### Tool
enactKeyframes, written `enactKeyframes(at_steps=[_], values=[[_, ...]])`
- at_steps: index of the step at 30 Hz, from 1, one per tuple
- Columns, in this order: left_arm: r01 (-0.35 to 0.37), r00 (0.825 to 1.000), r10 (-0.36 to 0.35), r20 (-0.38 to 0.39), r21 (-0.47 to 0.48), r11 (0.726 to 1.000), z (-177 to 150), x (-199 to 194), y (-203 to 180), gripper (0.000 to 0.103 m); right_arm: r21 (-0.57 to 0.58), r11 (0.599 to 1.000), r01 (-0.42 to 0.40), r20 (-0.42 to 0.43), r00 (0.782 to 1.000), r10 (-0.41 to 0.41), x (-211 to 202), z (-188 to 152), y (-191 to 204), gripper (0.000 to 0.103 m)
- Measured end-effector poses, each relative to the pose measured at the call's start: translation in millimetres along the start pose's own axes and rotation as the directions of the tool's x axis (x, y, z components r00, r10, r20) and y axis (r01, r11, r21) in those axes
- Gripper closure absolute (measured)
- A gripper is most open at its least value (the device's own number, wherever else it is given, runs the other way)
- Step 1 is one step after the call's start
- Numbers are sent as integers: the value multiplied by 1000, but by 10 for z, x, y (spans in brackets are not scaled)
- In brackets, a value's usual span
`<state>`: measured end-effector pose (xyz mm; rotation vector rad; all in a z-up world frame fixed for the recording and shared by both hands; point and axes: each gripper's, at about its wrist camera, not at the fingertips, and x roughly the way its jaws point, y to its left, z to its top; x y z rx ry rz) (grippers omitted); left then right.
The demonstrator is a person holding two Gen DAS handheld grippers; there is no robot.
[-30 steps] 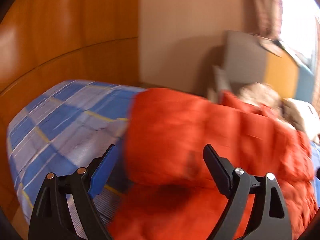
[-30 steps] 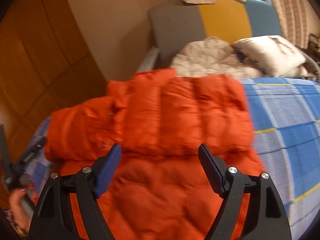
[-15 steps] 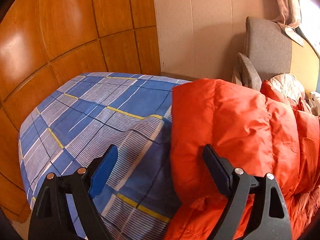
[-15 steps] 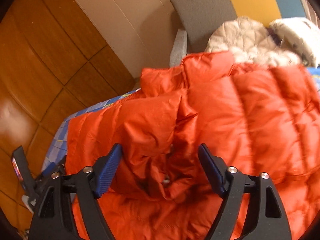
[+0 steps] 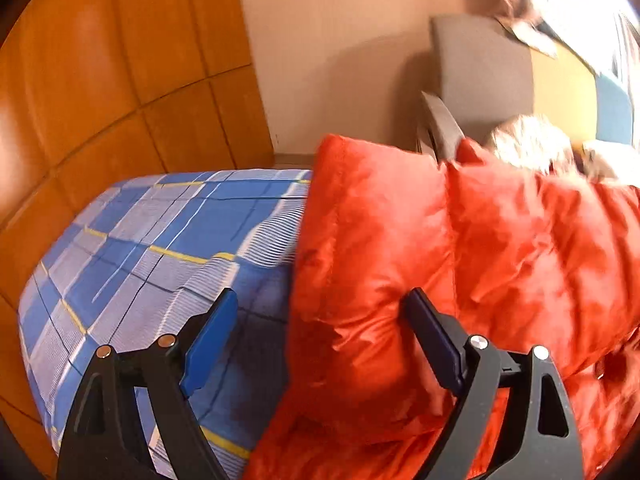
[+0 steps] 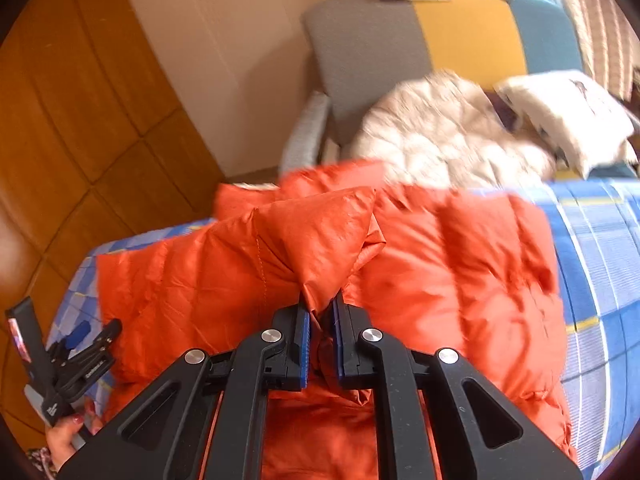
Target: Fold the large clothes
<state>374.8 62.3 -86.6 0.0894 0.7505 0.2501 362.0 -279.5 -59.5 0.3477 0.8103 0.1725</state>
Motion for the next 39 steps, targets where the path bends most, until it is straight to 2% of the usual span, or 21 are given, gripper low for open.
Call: enactKeyframes(at_steps=[2,4,6,7,9,10,13,15,17,18,19,21,23,26,31,36,39], values=[[-19,1000,19,-5,58,998,-27,65,-141,17,40,999,2,-36,999,0,135,-63,-147,92],[-23,999,25,-22,90,996,-43,120,-227,17,48,999,-10,-52,999,13,249,-151,-234,84],[-14,999,17,-28,98,995,-31,97,-222,18,40,999,0,-36,999,1,245,-198,-253,69],[-16,1000,19,-25,96,995,-20,64,-199,18,45,999,-2,-29,1000,4,215,-214,-256,65],[-37,999,39,-16,83,996,20,-62,-108,18,70,997,-21,8,1000,20,50,-199,-297,42],[-52,999,52,-7,57,997,49,-150,-41,18,70,997,-14,49,999,10,-60,-191,-285,41],[1,999,0,35,-44,999,137,-364,132,17,-41,999,20,164,986,-13,-333,-125,-97,41],[23,997,-17,71,-78,997,234,-469,151,17,-144,987,65,209,977,-33,-433,-109,132,47],[52,994,-45,96,-73,996,336,-493,72,17,-233,969,87,200,979,-40,-353,-90,376,55],[57,993,-51,105,-52,997,376,-480,-6,17,-259,962,91,178,983,-45,-268,-74,449,64],[58,992,-56,109,-18,998,409,-444,-103,18,-274,957,94,159,986,-51,-177,-66,500,67],[75,993,-78,94,32,997,445,-318,-254,28,-276,956,99,133,989,-64,6,-47,532,69],[81,994,-85,69,57,995,482,-160,-326,30,-265,958,112,104,991,-87,194,-30,501,69],[54,998,-56,24,68,996,530,132,-340,31,-260,954,147,88,988,-128,389,8,392,69],[66,998,-65,-19,38,997,475,502,-215,27,-205,972,114,57,993,-105,593,-9,208,69],[72,997,-72,-36,-7,997,381,791,-138,16,-262,952,158,60,987,-147,719,-103,299,69],[95,993,-97,-63,-26,995,356,913,-126,16,-256,954,155,57,988,-145,823,-154,259,71]])
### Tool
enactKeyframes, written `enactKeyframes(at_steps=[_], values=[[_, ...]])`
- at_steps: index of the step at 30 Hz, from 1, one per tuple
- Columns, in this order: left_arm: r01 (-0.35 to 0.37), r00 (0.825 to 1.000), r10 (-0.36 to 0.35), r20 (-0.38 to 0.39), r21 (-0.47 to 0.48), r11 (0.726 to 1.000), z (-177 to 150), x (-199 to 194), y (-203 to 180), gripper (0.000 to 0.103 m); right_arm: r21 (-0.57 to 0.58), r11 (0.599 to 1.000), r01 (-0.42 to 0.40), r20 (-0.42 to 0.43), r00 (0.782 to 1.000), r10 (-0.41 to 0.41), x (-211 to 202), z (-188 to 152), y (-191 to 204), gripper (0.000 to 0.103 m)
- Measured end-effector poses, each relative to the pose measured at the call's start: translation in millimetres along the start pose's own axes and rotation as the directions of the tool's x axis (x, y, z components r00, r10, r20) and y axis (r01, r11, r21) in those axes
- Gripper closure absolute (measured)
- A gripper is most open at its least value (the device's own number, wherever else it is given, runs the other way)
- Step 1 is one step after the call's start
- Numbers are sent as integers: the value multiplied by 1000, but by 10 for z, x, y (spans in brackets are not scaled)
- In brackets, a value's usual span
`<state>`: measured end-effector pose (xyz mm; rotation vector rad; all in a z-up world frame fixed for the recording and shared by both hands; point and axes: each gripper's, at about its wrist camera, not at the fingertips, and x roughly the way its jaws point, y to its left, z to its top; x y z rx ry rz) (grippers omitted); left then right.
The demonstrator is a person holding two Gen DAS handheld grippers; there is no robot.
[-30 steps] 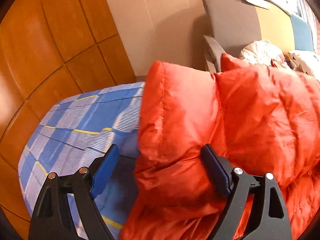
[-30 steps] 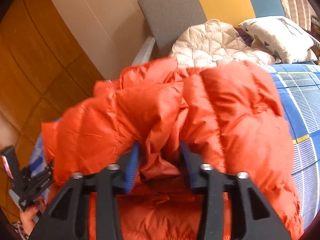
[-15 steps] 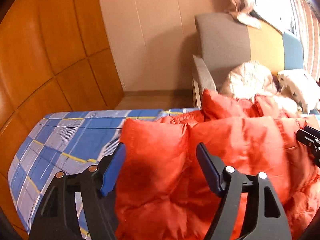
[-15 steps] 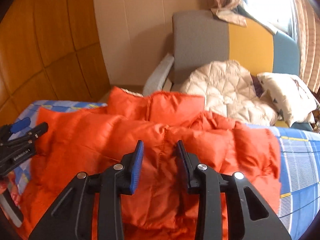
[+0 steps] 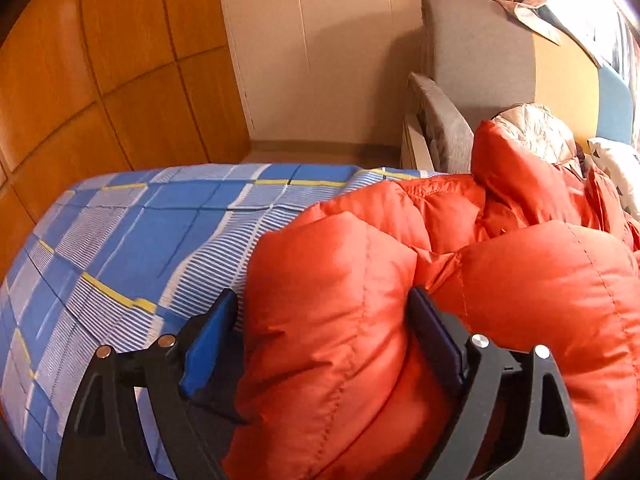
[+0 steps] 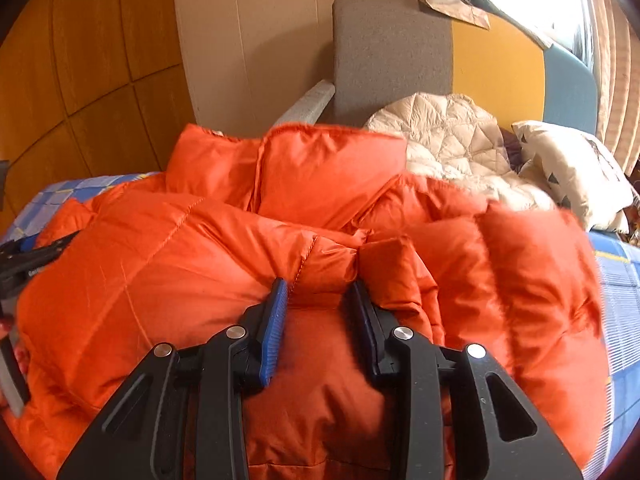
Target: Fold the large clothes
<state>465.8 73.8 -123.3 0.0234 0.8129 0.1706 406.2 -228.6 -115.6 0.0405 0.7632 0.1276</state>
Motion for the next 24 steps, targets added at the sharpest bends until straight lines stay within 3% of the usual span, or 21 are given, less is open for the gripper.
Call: enactKeyframes(at_steps=[5,8,12,17,21,24], values=[[13,999,-13,-36,-4,1000,-12,105,13,13,14,1000,-3,-15,1000,3,60,-12,-23,71],[-26,999,26,-18,22,999,-20,24,-30,13,5,1000,9,-20,1000,-9,62,-13,-7,71],[-82,997,82,10,13,997,-79,-301,-47,11,-9,1000,25,-20,999,-25,45,8,22,71],[-20,995,26,97,-56,998,-112,-802,-80,7,-3,1000,15,-19,1000,-15,-102,23,16,66],[16,988,-18,156,10,1000,-122,-1024,-396,6,15,1000,22,6,1000,-22,-322,0,52,64],[0,989,-15,149,100,995,-156,-951,-667,6,31,999,9,6,1000,-10,-378,-23,76,64]])
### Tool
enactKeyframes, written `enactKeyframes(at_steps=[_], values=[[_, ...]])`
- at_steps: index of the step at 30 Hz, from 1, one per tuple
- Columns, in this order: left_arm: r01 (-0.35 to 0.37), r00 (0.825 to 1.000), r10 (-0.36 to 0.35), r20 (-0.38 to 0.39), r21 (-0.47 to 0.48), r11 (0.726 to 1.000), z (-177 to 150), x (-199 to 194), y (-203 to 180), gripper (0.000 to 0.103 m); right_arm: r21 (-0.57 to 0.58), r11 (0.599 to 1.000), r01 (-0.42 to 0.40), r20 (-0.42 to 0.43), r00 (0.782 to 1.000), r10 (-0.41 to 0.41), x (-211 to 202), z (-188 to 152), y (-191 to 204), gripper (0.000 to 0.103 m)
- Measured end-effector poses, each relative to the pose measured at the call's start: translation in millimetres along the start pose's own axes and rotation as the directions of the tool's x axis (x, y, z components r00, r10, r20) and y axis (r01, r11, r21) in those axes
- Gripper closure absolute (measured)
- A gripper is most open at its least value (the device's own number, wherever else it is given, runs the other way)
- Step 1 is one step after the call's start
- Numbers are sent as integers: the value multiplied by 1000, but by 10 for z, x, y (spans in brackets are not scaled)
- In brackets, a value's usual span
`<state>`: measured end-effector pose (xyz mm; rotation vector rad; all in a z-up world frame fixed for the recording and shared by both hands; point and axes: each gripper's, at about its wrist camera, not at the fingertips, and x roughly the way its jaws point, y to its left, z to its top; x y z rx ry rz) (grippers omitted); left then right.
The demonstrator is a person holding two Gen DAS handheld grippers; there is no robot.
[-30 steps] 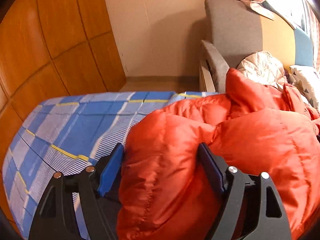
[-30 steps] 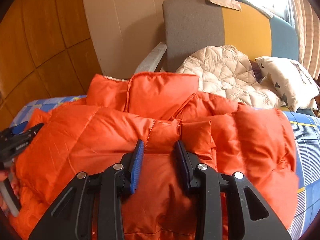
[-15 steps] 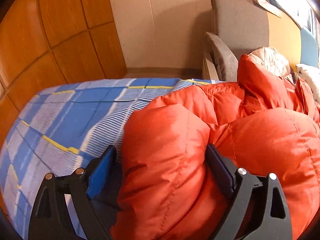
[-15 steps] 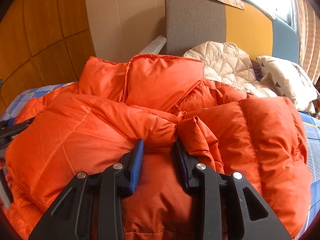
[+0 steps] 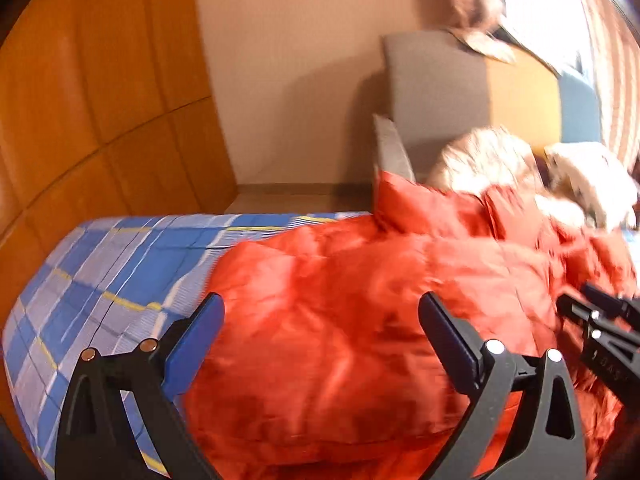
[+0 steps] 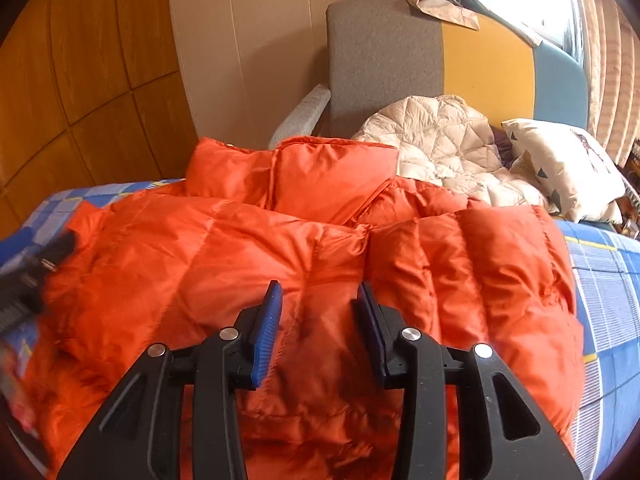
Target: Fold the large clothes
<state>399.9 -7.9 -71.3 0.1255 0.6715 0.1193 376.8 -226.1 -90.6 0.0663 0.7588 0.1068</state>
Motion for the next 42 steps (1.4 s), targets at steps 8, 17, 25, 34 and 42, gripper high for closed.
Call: enactKeyframes(at_steps=[8,17,25,34,42], values=[[38,994,-38,-98,-8,999,-148,467,-119,2,-35,999,36,-10,999,-37,233,-121,23,64],[9,993,-7,-119,19,1000,-178,406,-115,2,-55,997,47,-49,998,-50,285,-85,58,62],[44,991,-49,-124,-39,998,-370,-272,406,2,8,1000,-11,23,1000,11,-570,-132,-221,35],[30,989,-45,-139,-105,994,-845,-854,999,2,77,997,30,1,1000,-30,-1436,-657,-856,35],[-34,988,30,-154,-28,999,-1258,-1194,1247,2,109,991,81,-50,996,-76,-1957,-1225,-1408,35]])
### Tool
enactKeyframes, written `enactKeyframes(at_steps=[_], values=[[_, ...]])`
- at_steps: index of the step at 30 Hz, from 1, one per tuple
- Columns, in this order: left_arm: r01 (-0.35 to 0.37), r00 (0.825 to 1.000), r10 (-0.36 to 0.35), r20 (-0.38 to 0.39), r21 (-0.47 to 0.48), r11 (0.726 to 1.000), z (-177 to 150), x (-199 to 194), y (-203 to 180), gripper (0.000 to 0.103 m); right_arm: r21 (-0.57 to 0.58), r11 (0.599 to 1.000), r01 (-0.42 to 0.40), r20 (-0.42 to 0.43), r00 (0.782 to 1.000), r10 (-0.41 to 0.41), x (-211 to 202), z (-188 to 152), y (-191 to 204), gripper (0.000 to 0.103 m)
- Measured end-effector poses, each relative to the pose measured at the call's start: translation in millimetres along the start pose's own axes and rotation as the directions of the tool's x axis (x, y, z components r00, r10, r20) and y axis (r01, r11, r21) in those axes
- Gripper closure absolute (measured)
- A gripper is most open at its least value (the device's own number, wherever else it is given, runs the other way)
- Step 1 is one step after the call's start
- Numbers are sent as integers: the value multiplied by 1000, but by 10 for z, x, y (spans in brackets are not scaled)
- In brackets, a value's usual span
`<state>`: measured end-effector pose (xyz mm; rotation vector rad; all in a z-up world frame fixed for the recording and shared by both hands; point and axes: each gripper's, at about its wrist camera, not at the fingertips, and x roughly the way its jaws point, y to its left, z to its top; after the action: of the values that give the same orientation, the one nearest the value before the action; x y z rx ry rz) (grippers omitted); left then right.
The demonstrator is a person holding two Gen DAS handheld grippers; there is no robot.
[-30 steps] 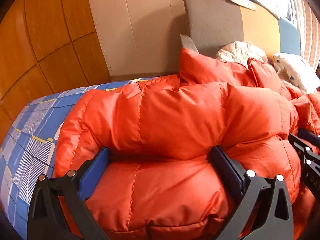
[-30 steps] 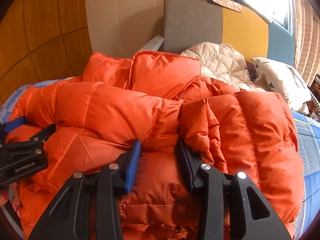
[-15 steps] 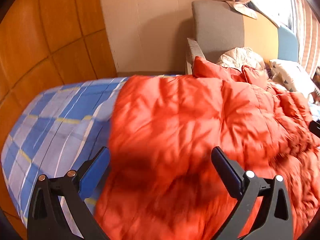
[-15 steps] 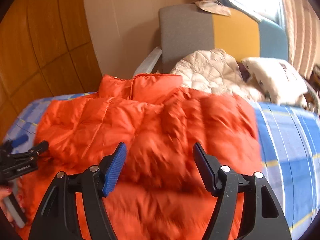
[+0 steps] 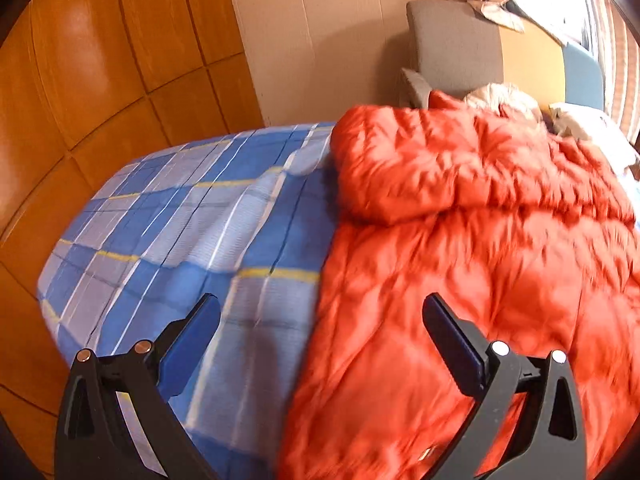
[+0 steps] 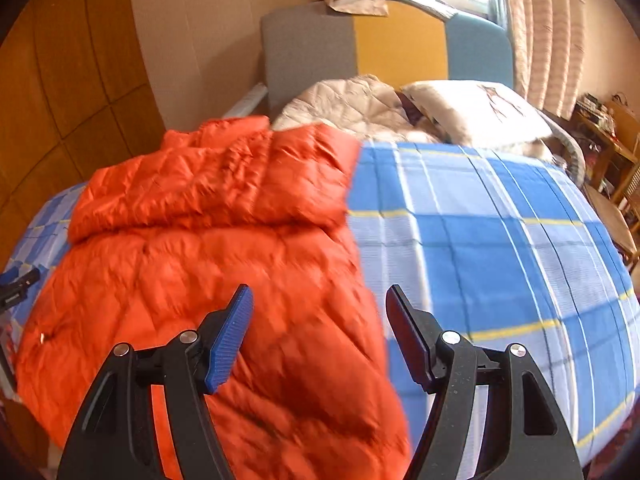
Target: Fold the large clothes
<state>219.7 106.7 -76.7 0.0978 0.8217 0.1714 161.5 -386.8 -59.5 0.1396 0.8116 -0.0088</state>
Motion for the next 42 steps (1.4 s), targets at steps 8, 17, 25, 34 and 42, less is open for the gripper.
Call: enactKeyframes(at_steps=[8,17,25,34,42], values=[[156,979,-164,-120,-68,985,-563,-102,342,2,57,994,-93,-139,985,100,-188,-582,-397,31],[162,981,-154,-120,62,985,-1024,-331,236,2,105,971,-213,-229,945,232,-144,-1054,-387,31],[285,942,-294,-162,-80,955,-1215,-375,292,30,109,969,-221,-208,948,239,-191,-1232,-280,39],[292,934,-285,-214,1,957,-1228,-408,160,48,126,956,-266,-207,935,288,-257,-1291,-313,65],[304,945,-295,-143,51,951,-1057,-814,273,94,106,945,-310,-129,938,322,-576,-1137,-264,90]])
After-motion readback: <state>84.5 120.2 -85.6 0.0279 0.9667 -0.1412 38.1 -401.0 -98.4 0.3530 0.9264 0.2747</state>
